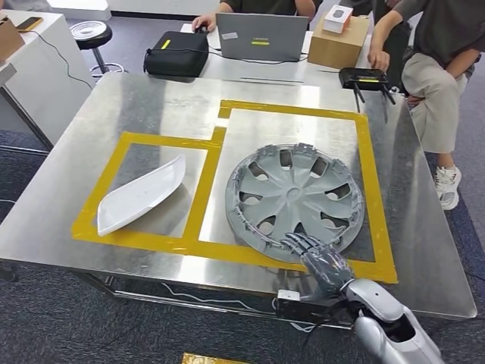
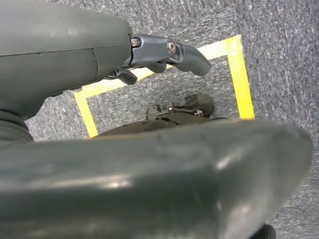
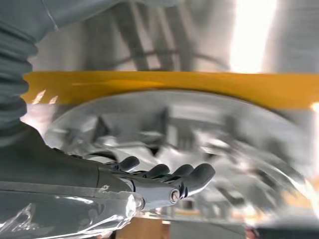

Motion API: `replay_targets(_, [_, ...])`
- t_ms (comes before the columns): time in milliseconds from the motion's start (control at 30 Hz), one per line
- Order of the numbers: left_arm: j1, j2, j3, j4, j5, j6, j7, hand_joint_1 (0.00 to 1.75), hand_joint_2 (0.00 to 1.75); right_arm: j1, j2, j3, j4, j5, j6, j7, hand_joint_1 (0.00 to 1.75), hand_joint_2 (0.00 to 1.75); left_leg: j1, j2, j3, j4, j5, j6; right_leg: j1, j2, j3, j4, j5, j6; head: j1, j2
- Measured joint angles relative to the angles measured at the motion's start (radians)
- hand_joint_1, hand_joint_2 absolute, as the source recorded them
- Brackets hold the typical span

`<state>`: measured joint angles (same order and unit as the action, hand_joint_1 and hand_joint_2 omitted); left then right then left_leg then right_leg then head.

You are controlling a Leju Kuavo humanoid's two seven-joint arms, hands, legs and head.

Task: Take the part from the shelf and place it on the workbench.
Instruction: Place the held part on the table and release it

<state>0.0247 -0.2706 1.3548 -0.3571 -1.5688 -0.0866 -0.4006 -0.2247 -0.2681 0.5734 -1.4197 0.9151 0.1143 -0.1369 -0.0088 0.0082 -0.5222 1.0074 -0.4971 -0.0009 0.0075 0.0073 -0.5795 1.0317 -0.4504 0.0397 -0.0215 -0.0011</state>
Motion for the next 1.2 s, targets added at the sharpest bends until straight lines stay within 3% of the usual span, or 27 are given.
replay_targets(200, [0.004, -0.008, 0.016, -0.004, 0.000, -0.005, -0.008, 0.00, 0.00, 0.152, 0.043, -0.045, -0.282, -0.167, -0.126, -0.053, 0.00, 0.00, -0.006, 0.000, -0.004, 0.001, -0.001, 0.006, -0.006, 0.000, -0.005, 0.000, 0.001, 0.004, 0.000, 0.000])
replay_targets(333, [0.004, -0.019, 0.030, -0.010, 0.000, -0.015, -0.010, 0.00, 0.00, 0.258, 0.078, -0.070, -0.459, -0.267, -0.190, -0.125, 0.00, 0.00, -0.004, 0.002, -0.004, -0.010, 0.012, 0.020, -0.009, 0.000, -0.010, 0.002, -0.003, 0.017, 0.000, 0.000])
replay_targets(400, [0.001, -0.025, 0.039, -0.011, 0.001, -0.018, -0.012, 0.00, 0.00, 0.301, 0.089, -0.075, -0.523, -0.289, -0.212, -0.150, 0.00, 0.00, 0.002, 0.004, -0.004, -0.020, 0.021, 0.027, -0.009, 0.000, -0.035, 0.061, -0.050, 0.023, 0.002, 0.000])
replay_targets(467, [0.001, -0.028, 0.045, -0.011, 0.001, -0.020, -0.012, 0.00, 0.00, 0.338, 0.096, -0.077, -0.563, -0.305, -0.230, -0.165, 0.00, 0.00, 0.003, 0.005, -0.008, -0.021, 0.024, 0.028, -0.012, 0.000, -0.085, 0.188, -0.119, 0.028, 0.003, 0.000])
replay_targets(500, [0.001, -0.029, 0.048, -0.011, 0.001, -0.021, -0.012, 0.00, 0.00, 0.353, 0.099, -0.077, -0.577, -0.312, -0.237, -0.170, 0.00, 0.00, 0.003, 0.005, -0.009, -0.021, 0.025, 0.027, -0.014, 0.000, -0.105, 0.243, -0.140, 0.031, 0.002, 0.000])
replay_targets(533, [0.001, -0.029, 0.051, -0.011, 0.001, -0.022, -0.012, 0.00, 0.00, 0.367, 0.102, -0.077, -0.587, -0.317, -0.243, -0.173, 0.00, 0.00, 0.003, 0.006, -0.010, -0.021, 0.026, 0.025, -0.016, 0.000, -0.111, 0.269, -0.143, 0.033, 0.002, 0.000])
replay_targets(567, [0.000, -0.029, 0.055, -0.011, 0.002, -0.022, -0.012, 0.00, 0.00, 0.378, 0.104, -0.077, -0.595, -0.320, -0.250, -0.175, 0.00, 0.00, 0.004, 0.006, -0.011, -0.020, 0.028, 0.023, -0.017, -0.001, -0.098, 0.255, -0.127, 0.035, 0.002, 0.000])
replay_targets(667, [-0.002, -0.030, 0.065, -0.011, 0.002, -0.023, -0.012, 0.00, 0.00, 0.399, 0.110, -0.077, -0.608, -0.332, -0.270, -0.171, 0.00, 0.00, 0.009, 0.001, -0.014, -0.016, 0.030, 0.009, -0.023, 0.006, 0.015, 0.062, -0.048, 0.040, 0.003, 0.000])
replay_targets(733, [-0.006, -0.030, 0.067, -0.011, 0.001, -0.022, -0.012, 0.00, 0.00, 0.417, 0.117, -0.076, -0.604, -0.354, -0.289, -0.149, 0.00, 0.00, 0.008, -0.007, -0.020, -0.013, 0.036, -0.006, -0.023, 0.017, 0.052, -0.004, -0.038, 0.033, 0.002, 0.000])
replay_targets(800, [-0.009, -0.029, 0.068, -0.011, 0.000, -0.019, -0.011, 0.00, 0.00, 0.432, 0.121, -0.071, -0.575, -0.380, -0.317, -0.122, 0.00, 0.00, 0.007, -0.014, -0.028, -0.013, 0.045, -0.021, -0.021, 0.015, 0.045, -0.006, -0.033, 0.015, 0.000, 0.000])
replay_targets(867, [-0.009, -0.029, 0.068, -0.011, 0.000, -0.014, -0.010, 0.00, 0.00, 0.437, 0.122, -0.061, -0.525, -0.404, -0.355, -0.109, 0.00, 0.00, 0.010, -0.017, -0.043, 0.004, 0.026, -0.033, -0.022, 0.004, 0.032, -0.008, -0.023, -0.005, -0.003, 0.000])
replay_targets(900, [-0.010, -0.028, 0.068, -0.010, 0.000, -0.012, -0.009, 0.00, 0.00, 0.437, 0.122, -0.056, -0.494, -0.421, -0.376, -0.104, 0.00, 0.00, 0.010, -0.018, -0.058, 0.037, -0.005, -0.039, -0.023, -0.003, 0.023, -0.010, -0.016, -0.014, -0.007, 0.000])
replay_targets(967, [-0.012, -0.028, 0.067, -0.009, 0.000, -0.008, -0.008, 0.00, 0.00, 0.436, 0.122, -0.050, -0.415, -0.463, -0.415, -0.100, 0.00, 0.00, 0.011, -0.017, -0.105, 0.156, -0.089, -0.047, -0.022, -0.017, 0.001, -0.010, -0.002, -0.025, -0.014, 0.000])
replay_targets(1000, [-0.013, -0.028, 0.067, -0.007, 0.000, -0.005, -0.007, 0.00, 0.00, 0.434, 0.123, -0.050, -0.363, -0.481, -0.433, -0.103, 0.00, 0.00, 0.011, -0.017, -0.126, 0.217, -0.119, -0.049, -0.021, -0.026, -0.011, -0.010, 0.006, -0.027, -0.015, 0.000])
replay_targets(1033, [-0.014, -0.028, 0.066, -0.005, 0.000, -0.002, -0.006, 0.00, 0.00, 0.431, 0.126, -0.050, -0.310, -0.493, -0.449, -0.111, 0.00, 0.00, 0.011, -0.017, -0.134, 0.255, -0.128, -0.050, -0.020, -0.034, -0.023, -0.010, 0.015, -0.027, -0.015, 0.000])
replay_targets(1067, [-0.014, -0.027, 0.065, -0.003, 0.000, 0.000, -0.006, 0.00, 0.00, 0.427, 0.129, -0.049, -0.257, -0.501, -0.462, -0.120, 0.00, 0.00, 0.011, -0.016, -0.127, 0.261, -0.115, -0.050, -0.019, -0.043, -0.034, -0.010, 0.023, -0.026, -0.016, 0.000])
replay_targets(1100, [-0.015, -0.026, 0.064, -0.002, -0.001, 0.002, -0.005, 0.00, 0.00, 0.422, 0.133, -0.049, -0.212, -0.506, -0.471, -0.128, 0.00, 0.00, 0.011, -0.013, -0.100, 0.230, -0.086, -0.050, -0.019, -0.052, -0.044, -0.010, 0.031, -0.024, -0.016, 0.000])
replay_targets(1167, [-0.019, -0.025, 0.064, 0.001, -0.001, 0.004, -0.005, 0.00, 0.00, 0.417, 0.140, -0.049, -0.145, -0.509, -0.480, -0.136, 0.00, 0.00, 0.010, 0.023, -0.005, 0.097, -0.035, -0.049, -0.017, -0.070, -0.058, -0.008, 0.046, -0.015, -0.018, 0.000])
replay_targets(1200, [-0.023, -0.025, 0.064, 0.003, -0.001, 0.004, -0.005, 0.00, 0.00, 0.415, 0.142, -0.049, -0.122, -0.510, -0.482, -0.138, 0.00, 0.00, 0.008, 0.044, 0.040, 0.028, -0.027, -0.044, -0.015, -0.079, -0.062, -0.007, 0.053, -0.010, -0.019, 0.000])
